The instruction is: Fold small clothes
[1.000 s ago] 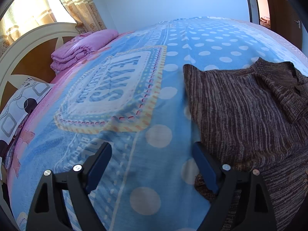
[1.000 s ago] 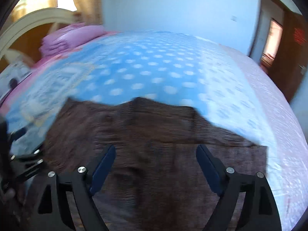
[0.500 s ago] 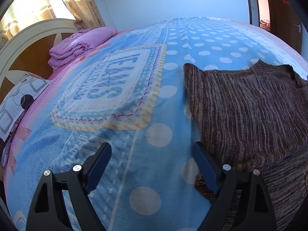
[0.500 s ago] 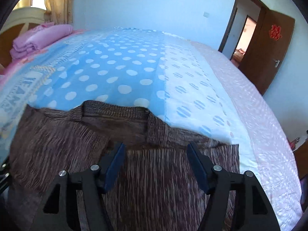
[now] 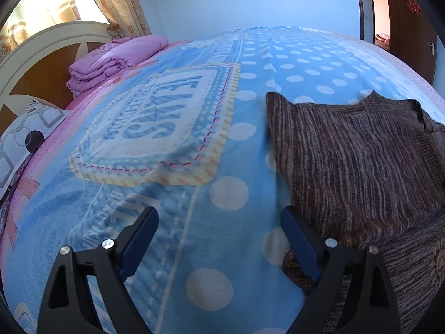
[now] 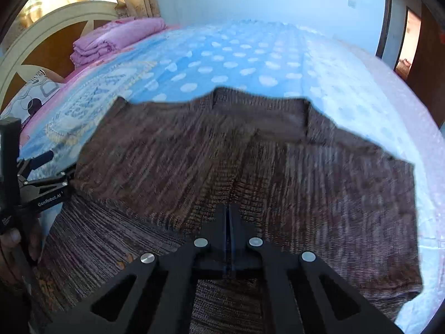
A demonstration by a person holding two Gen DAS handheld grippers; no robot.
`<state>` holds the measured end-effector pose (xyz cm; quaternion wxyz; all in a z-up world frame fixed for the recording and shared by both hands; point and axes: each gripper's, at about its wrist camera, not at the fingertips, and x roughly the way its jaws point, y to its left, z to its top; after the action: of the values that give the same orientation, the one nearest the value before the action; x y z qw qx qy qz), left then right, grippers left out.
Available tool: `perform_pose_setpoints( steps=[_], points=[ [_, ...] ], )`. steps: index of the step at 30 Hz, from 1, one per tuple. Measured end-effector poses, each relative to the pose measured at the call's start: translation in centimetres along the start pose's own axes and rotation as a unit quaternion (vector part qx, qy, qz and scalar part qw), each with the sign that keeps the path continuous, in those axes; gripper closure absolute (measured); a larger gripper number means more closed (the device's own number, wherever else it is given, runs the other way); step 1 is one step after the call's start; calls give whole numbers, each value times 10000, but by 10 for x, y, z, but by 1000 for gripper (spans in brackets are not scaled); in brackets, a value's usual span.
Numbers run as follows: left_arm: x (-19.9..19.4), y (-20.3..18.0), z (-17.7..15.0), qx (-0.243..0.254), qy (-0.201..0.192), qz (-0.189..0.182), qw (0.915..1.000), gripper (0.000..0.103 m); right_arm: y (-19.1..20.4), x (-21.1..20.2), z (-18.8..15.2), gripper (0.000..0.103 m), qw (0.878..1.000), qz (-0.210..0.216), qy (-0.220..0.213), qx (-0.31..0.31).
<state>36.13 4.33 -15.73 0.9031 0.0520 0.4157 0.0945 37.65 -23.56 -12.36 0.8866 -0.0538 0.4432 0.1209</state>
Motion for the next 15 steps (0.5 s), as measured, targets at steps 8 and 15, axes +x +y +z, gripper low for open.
perform_pose_setpoints(
  steps=[8,15],
  points=[
    [-6,5,-7,-53,77,-405,9991,10,-14,-25,-12,103,9998,-118,-126,52],
    [-5,9,-8,-169,134,-565,9982,10,-16,-10,-12,46,9986,441,3,291]
  ],
)
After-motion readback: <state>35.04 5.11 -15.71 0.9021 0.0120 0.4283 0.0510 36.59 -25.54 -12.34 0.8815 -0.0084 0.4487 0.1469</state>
